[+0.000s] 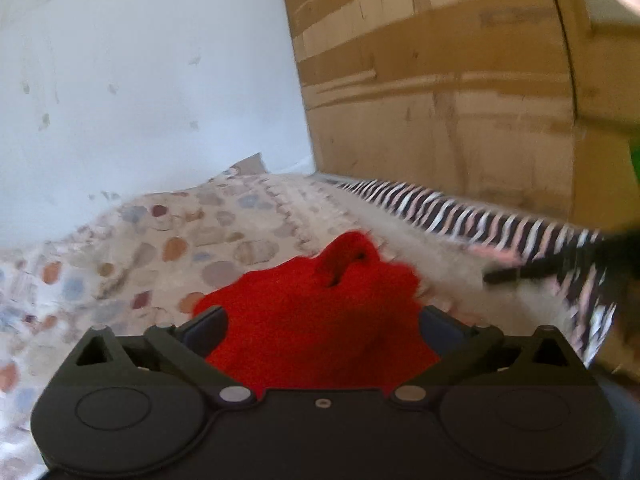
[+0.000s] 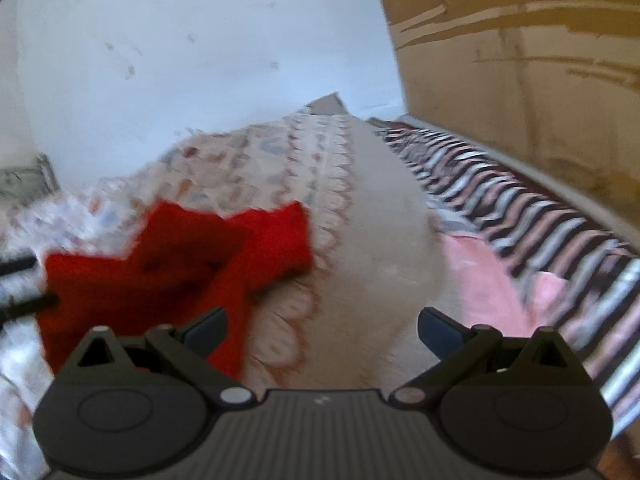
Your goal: Fold small clothes
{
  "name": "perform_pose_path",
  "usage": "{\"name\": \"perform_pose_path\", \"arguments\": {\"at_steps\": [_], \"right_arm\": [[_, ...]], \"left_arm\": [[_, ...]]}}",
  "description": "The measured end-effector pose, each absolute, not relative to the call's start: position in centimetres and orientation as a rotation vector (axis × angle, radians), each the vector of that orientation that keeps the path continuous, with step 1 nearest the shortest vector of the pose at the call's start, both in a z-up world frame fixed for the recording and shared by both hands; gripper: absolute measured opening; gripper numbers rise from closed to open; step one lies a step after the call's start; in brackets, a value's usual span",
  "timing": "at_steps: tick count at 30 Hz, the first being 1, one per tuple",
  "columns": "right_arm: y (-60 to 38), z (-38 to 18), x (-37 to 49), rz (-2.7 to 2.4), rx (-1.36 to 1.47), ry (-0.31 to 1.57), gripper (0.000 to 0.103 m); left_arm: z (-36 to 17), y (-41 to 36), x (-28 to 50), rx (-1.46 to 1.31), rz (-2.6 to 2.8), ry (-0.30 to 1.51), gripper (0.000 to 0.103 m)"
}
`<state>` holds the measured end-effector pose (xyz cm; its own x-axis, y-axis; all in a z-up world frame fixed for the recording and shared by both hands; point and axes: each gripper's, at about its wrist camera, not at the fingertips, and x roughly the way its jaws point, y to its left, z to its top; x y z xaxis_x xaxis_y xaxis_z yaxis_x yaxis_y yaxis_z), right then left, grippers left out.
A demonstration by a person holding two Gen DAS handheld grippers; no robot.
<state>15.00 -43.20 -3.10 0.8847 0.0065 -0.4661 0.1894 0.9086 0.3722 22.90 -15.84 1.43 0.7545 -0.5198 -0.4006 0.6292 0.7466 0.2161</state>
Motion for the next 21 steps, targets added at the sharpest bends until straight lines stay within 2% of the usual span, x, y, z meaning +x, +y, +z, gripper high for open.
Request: {"name": "perform_pose_path", "arguments": {"at_steps": [6,9,10,11,13,14,15,17,19,21], "right_arm": [[-43.5,-0.6,21.3,0.124,0.576,0.514,0.103],[-43.6,0.0,25.1,0.222,0.651,0.542,0.103],[-43.7,-0.1,26.1,0.237,0.678,0.547,0.103],[-43.8,-0.1,27.2,0.256,0.705,0.555,0.103],[-44.4,-0.6,29.4,0.269,0.769,0.573,0.103],[-44.6,-0.9,30.0,0.260,0.794,0.579,0.098],[-44.9,-1.5,30.8,0.249,0.819,0.601,0.087],[-45.2,-2.6,31.9,0.220,0.850,0.643,0.072],[-45.1,-3.6,32.8,0.193,0.855,0.674,0.061],[-44.9,-4.1,33.2,0.177,0.835,0.687,0.036]], "left_arm": [[1.0,-15.7,23.8,0.383,-0.607,0.346,0.094],[0.8,-16.1,23.7,0.415,-0.629,0.338,0.078],[0.6,-16.4,23.6,0.429,-0.640,0.336,0.068],[0.5,-16.6,23.6,0.443,-0.650,0.338,0.051],[0.0,-17.1,23.5,0.468,-0.656,0.347,0.031],[-0.2,-17.2,23.4,0.476,-0.658,0.351,0.028],[-0.5,-17.3,23.4,0.482,-0.662,0.351,0.026],[-0.9,-17.4,23.1,0.489,-0.664,0.348,0.021],[-1.4,-17.6,22.8,0.501,-0.670,0.346,0.019],[-1.8,-17.8,22.4,0.519,-0.670,0.334,0.017]]}}
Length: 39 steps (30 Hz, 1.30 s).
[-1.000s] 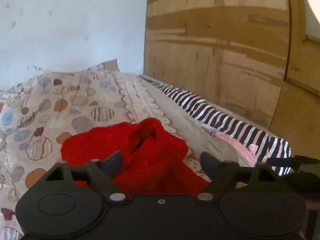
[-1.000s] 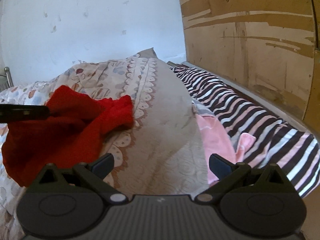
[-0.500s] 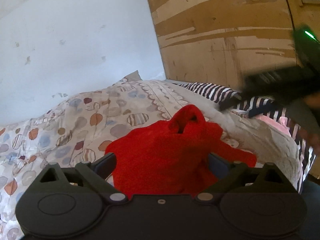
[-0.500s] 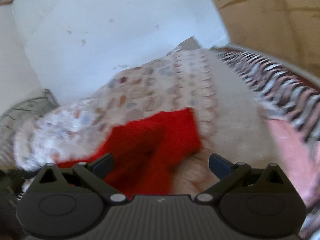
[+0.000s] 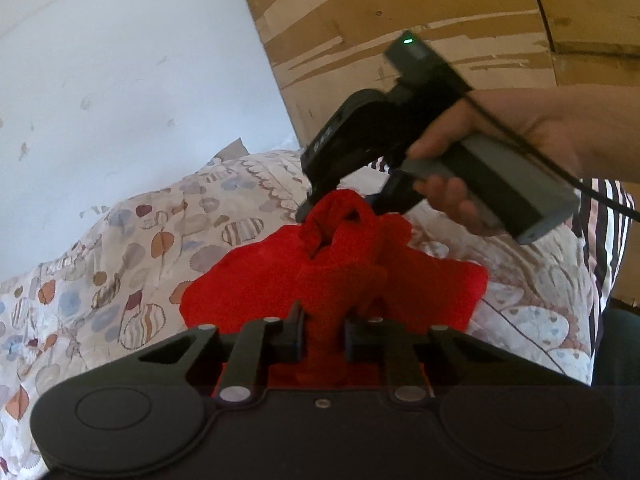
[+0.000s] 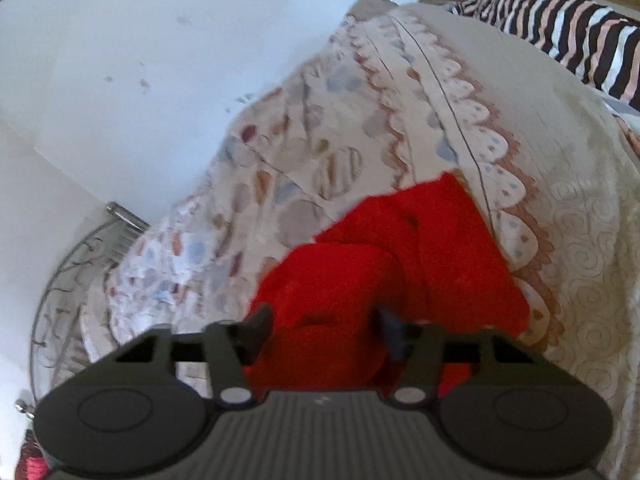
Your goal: Fold small clothes
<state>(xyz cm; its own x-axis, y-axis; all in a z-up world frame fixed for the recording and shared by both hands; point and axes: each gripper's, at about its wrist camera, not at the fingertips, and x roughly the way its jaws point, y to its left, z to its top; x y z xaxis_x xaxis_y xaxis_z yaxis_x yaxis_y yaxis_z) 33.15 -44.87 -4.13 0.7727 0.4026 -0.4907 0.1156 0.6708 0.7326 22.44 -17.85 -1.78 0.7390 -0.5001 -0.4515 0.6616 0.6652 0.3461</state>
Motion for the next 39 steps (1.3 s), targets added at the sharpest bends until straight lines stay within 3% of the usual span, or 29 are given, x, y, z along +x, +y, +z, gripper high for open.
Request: {"name": "perform_pose_path", "arguments": {"at_steps": [2,5,15,23,28,31,33,35,36,39], "right_arm": [[-44.7,-4.2,33.2,0.178,0.809,0.676,0.020],[-44.4,-3.0,33.2,0.191,0.731,0.622,0.017],[-46.9,2.1,30.8,0.159,0.529,0.434,0.015],[-49.5,-4.5,30.1,0.070,0.589,0.538,0.015],[-50.4,-6.6,29.0,0.084,0.685,0.505,0.017],[-50.0,-6.4,29.0,0.070,0.642,0.506,0.024],[-49.7,-6.1,28.8,0.045,0.606,0.509,0.040],[-49.3,-5.9,28.7,0.031,0.567,0.511,0.047],[-49.0,-5.7,28.5,0.021,0.548,0.515,0.053],[-48.5,-5.5,27.7,-0.002,0.499,0.521,0.072]], "left_arm": [[-1.9,-18.1,22.2,0.522,-0.668,0.327,0.015],[-1.4,-18.4,22.4,0.492,-0.684,0.323,0.014],[0.8,-23.1,22.4,0.482,-0.774,0.262,0.013],[-3.0,-24.6,23.6,0.458,-0.867,0.447,0.013],[-3.5,-24.6,22.9,0.495,-0.845,0.421,0.016],[-2.7,-24.0,23.3,0.434,-0.852,0.450,0.019],[-2.2,-23.4,23.8,0.366,-0.861,0.487,0.020],[-1.7,-22.8,24.1,0.308,-0.867,0.514,0.023],[-1.5,-22.4,24.3,0.285,-0.871,0.524,0.027],[-0.8,-21.3,24.4,0.213,-0.908,0.561,0.053]]}}
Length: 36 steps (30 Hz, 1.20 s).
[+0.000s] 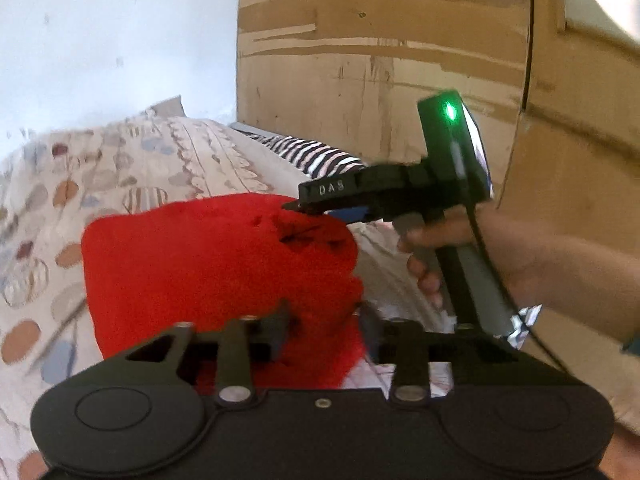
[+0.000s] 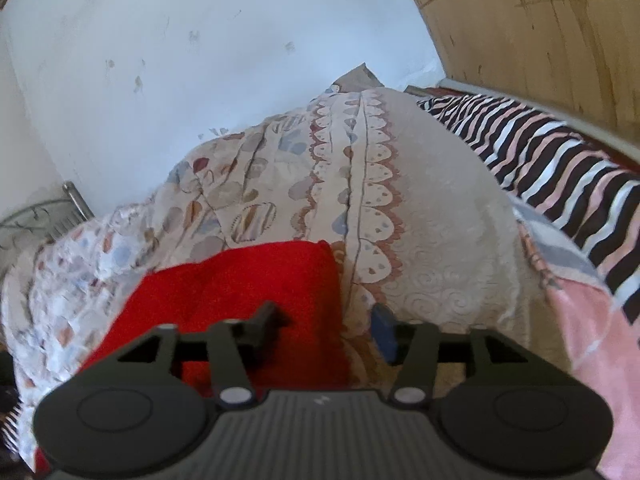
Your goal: Fold small clothes
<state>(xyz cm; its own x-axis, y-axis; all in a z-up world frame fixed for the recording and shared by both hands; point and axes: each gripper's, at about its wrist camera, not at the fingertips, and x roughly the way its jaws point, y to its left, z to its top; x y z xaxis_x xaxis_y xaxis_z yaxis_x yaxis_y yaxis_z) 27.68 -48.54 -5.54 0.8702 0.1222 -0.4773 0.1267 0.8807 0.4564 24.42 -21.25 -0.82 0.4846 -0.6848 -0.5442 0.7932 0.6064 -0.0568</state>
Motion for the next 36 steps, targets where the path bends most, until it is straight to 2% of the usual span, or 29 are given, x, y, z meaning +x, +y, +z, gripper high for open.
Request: {"name": "perform_pose_path", "arguments": {"at_steps": [2,3,7,11,13,27,36], "right_arm": [[-47.9,-5.5,26.5,-0.032,0.433,0.515,0.081],[-47.5,-5.6,25.8,-0.048,0.393,0.506,0.086],[-46.2,-5.8,23.0,-0.084,0.276,0.484,0.093],[-45.4,-5.5,21.3,-0.104,0.236,0.470,0.099],[-45.3,-5.4,20.8,-0.108,0.231,0.467,0.102],[-41.2,-1.9,17.1,-0.053,0.337,0.400,0.103],[-37.3,-4.9,16.5,-0.041,0.224,0.516,0.103]], "left_arm": [[-0.5,-20.2,24.1,0.169,-0.921,0.566,0.078],[-0.3,-19.7,23.9,0.154,-0.908,0.561,0.081],[0.6,-17.6,23.5,0.106,-0.887,0.557,0.082],[1.5,-16.3,23.8,0.075,-0.778,0.546,0.099],[1.7,-15.7,24.4,0.072,-0.707,0.557,0.101],[1.3,-12.8,31.6,-0.046,-0.336,0.743,0.102],[-0.2,-13.3,30.4,-0.004,-0.370,0.724,0.102]]}}
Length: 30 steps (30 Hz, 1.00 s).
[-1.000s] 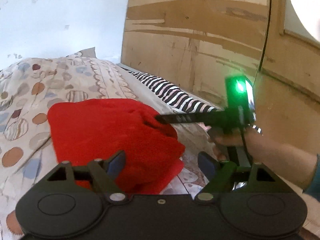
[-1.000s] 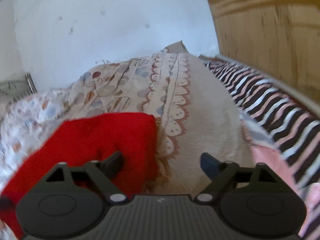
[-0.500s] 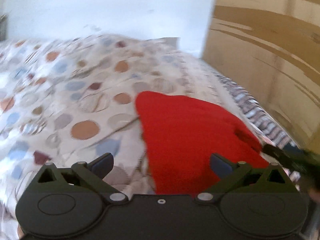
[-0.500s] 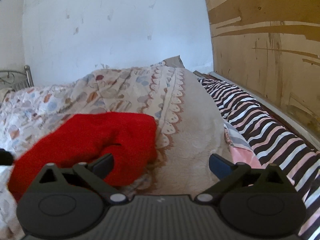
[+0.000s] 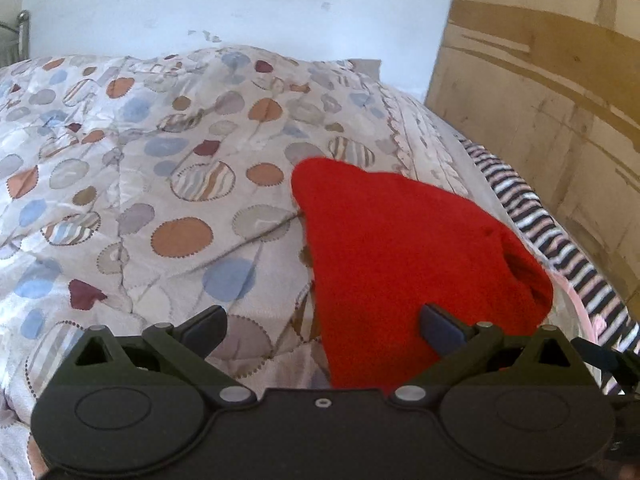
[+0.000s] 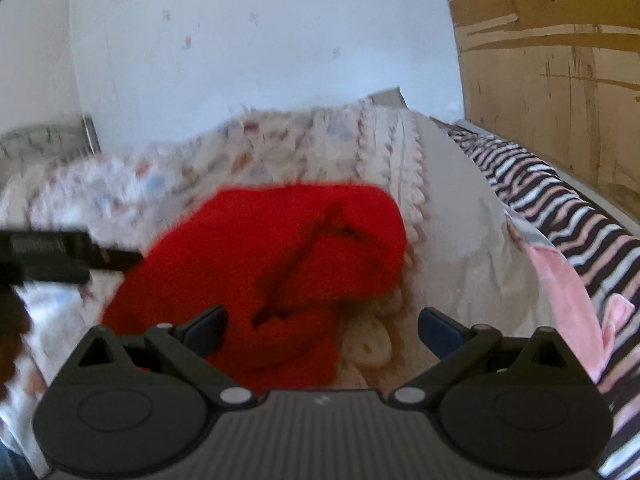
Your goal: Fold small clothes
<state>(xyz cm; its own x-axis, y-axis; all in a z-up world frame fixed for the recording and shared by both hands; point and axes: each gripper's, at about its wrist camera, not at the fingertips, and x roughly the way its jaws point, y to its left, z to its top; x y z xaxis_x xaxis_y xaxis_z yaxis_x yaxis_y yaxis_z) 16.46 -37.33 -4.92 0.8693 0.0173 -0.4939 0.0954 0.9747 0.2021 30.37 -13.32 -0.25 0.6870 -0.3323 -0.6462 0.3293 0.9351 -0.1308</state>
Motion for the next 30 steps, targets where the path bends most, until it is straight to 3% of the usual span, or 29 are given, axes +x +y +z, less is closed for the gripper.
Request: {"name": "perform_pose_path", "arguments": {"at_steps": [13,19,24,30], "right_arm": [[-37.4,-7.8,15.4,-0.063,0.342,0.517,0.103],[-38.9,-4.9,13.7,-0.003,0.355,0.368,0.103],[-43.2,-2.5,19.1,-0.109,0.470,0.406,0.103],[-45.4,-4.5,25.6,-0.165,0.524,0.510,0.103]], "left_arm": [[-2.7,-12.9,28.9,0.072,-0.381,0.694,0.102],[-2.7,-12.1,29.1,0.119,-0.395,0.692,0.102],[-2.7,-12.7,28.6,0.152,-0.384,0.665,0.102],[-2.5,-12.7,28.7,0.142,-0.381,0.674,0.102]]}}
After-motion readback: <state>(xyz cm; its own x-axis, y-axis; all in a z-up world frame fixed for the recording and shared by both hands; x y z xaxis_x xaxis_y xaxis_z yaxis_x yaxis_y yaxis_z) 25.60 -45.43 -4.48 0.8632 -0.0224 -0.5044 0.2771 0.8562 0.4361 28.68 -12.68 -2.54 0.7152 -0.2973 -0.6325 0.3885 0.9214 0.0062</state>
